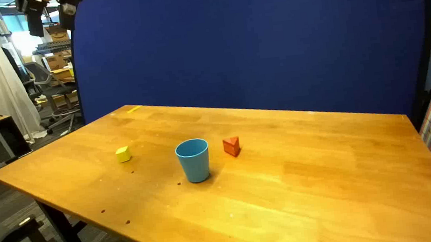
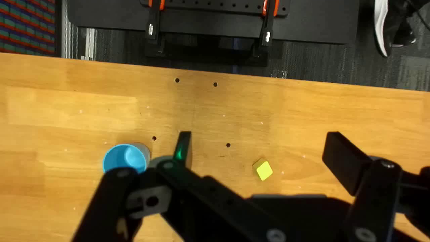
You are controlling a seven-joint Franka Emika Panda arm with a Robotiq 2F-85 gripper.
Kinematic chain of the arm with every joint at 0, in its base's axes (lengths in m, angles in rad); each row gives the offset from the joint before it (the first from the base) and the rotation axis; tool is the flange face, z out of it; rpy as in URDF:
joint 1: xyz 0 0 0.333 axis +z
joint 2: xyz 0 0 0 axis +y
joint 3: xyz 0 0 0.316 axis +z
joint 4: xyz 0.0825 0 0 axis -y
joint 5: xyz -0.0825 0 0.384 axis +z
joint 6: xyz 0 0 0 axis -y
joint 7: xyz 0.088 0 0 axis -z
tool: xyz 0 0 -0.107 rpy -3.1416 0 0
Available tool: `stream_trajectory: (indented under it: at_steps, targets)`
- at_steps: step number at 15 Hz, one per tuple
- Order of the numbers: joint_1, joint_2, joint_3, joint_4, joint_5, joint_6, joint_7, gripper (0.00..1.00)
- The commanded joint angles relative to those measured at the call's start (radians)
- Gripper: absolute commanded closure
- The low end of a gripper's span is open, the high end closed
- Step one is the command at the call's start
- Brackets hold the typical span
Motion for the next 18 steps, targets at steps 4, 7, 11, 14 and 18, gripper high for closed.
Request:
stream_trajectory:
  at_steps: [4, 7, 11, 14, 18]
  targets:
    - [0.000, -0.001, 0.000, 0.010, 0.000, -0.001, 0.000, 0.00]
    - [0.001, 0.019, 0.000, 0.022, -0.001, -0.007, -0.007, 0.00]
    - [0.007, 0.209, 0.002, 0.097, 0.028, 0.029, -0.018, 0.00]
    - [0.026, 0.372, 0.019, 0.149, 0.073, 0.124, -0.011, 0.00]
    - [0.077, 0.553, 0.063, 0.201, 0.066, 0.318, 0.080, 0.00]
